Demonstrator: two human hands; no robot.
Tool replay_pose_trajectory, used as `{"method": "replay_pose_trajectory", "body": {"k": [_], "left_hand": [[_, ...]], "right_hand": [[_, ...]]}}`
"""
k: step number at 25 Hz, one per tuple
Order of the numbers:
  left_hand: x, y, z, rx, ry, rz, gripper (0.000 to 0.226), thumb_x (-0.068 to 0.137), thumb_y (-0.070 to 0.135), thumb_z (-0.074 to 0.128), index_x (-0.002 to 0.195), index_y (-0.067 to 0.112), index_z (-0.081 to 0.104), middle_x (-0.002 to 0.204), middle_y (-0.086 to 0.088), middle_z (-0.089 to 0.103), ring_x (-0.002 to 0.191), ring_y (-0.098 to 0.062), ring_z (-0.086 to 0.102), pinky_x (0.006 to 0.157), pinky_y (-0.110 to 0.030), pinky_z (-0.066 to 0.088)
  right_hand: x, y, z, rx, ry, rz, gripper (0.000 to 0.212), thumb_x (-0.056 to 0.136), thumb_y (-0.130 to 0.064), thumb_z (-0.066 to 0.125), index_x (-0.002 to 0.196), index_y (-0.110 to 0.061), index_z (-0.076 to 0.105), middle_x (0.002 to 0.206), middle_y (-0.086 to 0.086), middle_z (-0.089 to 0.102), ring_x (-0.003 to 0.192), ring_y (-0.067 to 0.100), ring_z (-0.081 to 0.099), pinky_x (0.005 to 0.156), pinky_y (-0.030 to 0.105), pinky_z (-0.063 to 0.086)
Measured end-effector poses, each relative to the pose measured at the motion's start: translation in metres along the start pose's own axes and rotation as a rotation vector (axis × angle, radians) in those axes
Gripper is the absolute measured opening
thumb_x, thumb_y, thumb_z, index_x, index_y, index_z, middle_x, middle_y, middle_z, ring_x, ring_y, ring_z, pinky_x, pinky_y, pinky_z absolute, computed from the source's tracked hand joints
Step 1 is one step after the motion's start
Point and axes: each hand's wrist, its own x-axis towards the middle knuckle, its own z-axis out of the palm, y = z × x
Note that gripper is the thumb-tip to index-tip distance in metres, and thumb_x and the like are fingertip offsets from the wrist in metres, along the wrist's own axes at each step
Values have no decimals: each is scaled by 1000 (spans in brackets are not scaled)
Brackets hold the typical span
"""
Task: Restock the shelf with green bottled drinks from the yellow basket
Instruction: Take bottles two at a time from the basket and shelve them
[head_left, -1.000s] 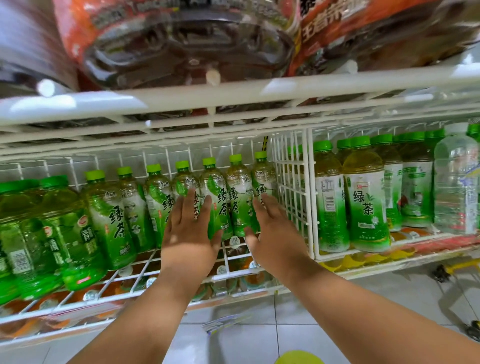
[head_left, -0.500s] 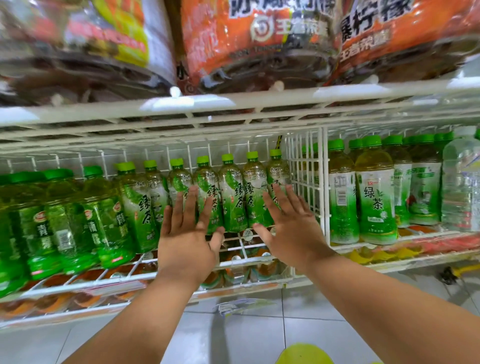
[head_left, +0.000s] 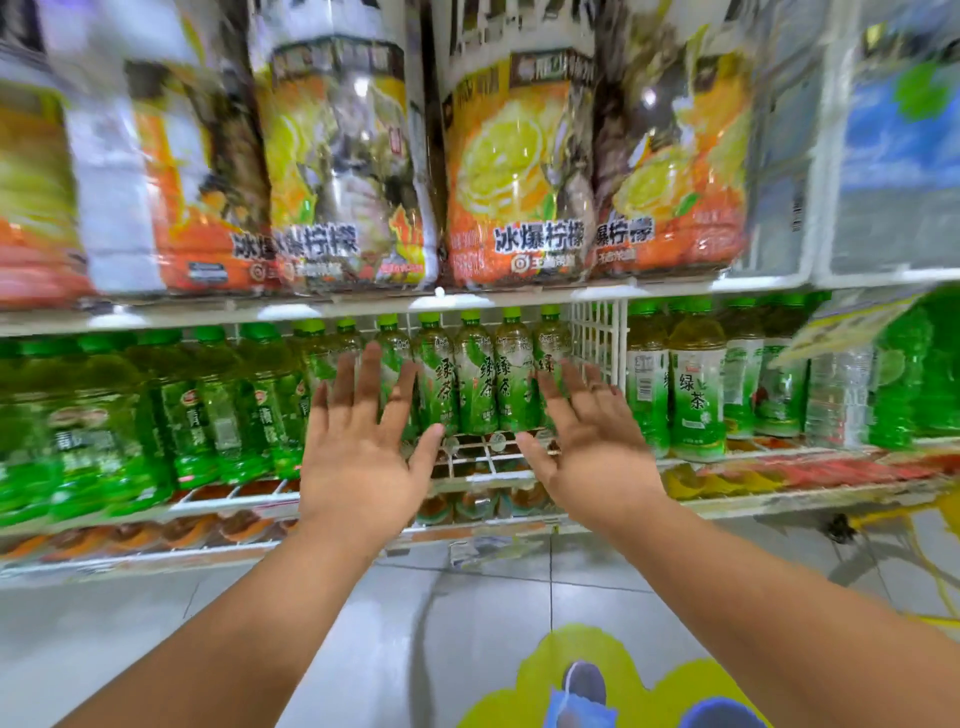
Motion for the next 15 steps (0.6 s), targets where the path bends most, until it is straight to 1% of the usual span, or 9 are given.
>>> {"method": "replay_pose_trajectory", "body": {"k": [3, 4, 6, 9, 13, 15], "left_hand": [[-34, -2, -42, -43, 50, 7, 75, 97, 65, 25, 160, 26, 23, 168, -15, 18, 154, -37, 14, 124, -55, 12], [-48, -2, -54, -49, 54, 25, 74, 97, 63, 29, 160, 23, 29, 166, -17, 22, 153, -37, 17, 123, -56, 15], [-83, 1, -93, -78, 67, 63, 73, 98, 60, 35, 159, 20, 32, 168, -15, 18, 155, -36, 14, 123, -56, 16], [-115, 5, -144, -118, 66, 40, 72, 98, 59, 37, 159, 21, 32, 169, -12, 13, 156, -33, 10, 123, -56, 16], [-127, 8, -225, -132, 64, 22, 74, 98, 63, 30, 160, 23, 28, 170, -9, 10, 156, -31, 8, 124, -54, 13], [-128, 5, -260, -143, 74, 11, 75, 98, 65, 24, 161, 26, 23, 171, -7, 5, 157, -30, 5, 125, -53, 11]], "right_hand": [[-36, -11, -38, 75, 91, 10, 79, 99, -67, 24, 164, -25, 11, 172, 6, 5, 158, 29, 2, 128, 47, 9], [-49, -16, -49, 107, 108, 18, 81, 98, -68, 23, 164, -22, 15, 171, 8, 10, 158, 30, 4, 127, 50, 12], [-84, -25, -81, 176, 97, 32, 83, 95, -68, 18, 163, -20, 18, 171, 7, 10, 158, 30, 4, 126, 51, 14], [-125, -34, -125, 193, 103, 37, 83, 95, -68, 16, 164, -21, 18, 171, 5, 8, 158, 28, 0, 127, 50, 11], [-163, -38, -187, 128, 127, 30, 83, 95, -68, 16, 164, -23, 11, 172, 3, -1, 158, 26, -7, 128, 48, 8], [-177, -40, -218, 117, 139, 26, 84, 94, -70, 16, 164, -25, 7, 172, 1, -6, 158, 24, -10, 128, 48, 6]]}}
